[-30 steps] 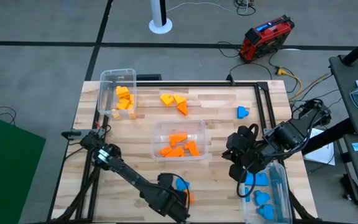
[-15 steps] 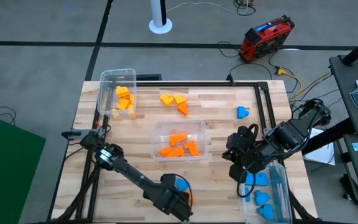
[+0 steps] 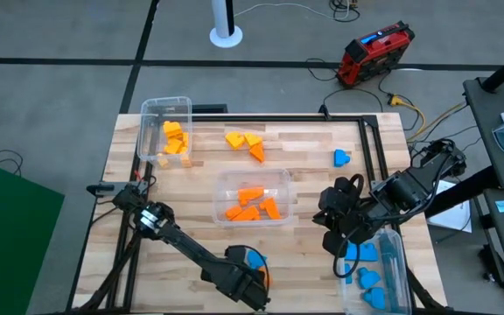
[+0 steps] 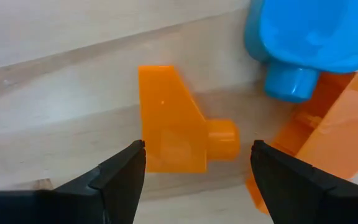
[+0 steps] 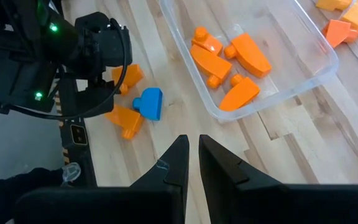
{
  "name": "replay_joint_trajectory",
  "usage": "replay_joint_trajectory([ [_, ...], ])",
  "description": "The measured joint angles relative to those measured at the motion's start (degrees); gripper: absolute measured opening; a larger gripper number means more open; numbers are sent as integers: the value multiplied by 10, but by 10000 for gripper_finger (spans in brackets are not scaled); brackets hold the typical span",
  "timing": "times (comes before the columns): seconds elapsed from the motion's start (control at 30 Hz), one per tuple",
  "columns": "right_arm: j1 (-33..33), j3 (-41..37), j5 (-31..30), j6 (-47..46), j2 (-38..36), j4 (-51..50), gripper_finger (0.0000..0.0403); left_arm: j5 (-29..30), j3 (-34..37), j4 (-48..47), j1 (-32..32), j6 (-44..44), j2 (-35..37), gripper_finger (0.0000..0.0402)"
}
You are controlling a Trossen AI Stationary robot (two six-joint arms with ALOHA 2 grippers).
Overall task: Sort blocks
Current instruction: Put the orange game piece into the middle transparent bin
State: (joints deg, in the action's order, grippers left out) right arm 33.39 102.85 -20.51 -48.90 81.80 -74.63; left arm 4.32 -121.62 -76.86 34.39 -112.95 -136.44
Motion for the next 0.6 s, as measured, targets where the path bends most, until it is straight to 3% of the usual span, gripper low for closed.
replay_joint_trajectory([
  [0.6,0,0,0,1,0,0,28,7,-4,-9,2,14,0,267],
])
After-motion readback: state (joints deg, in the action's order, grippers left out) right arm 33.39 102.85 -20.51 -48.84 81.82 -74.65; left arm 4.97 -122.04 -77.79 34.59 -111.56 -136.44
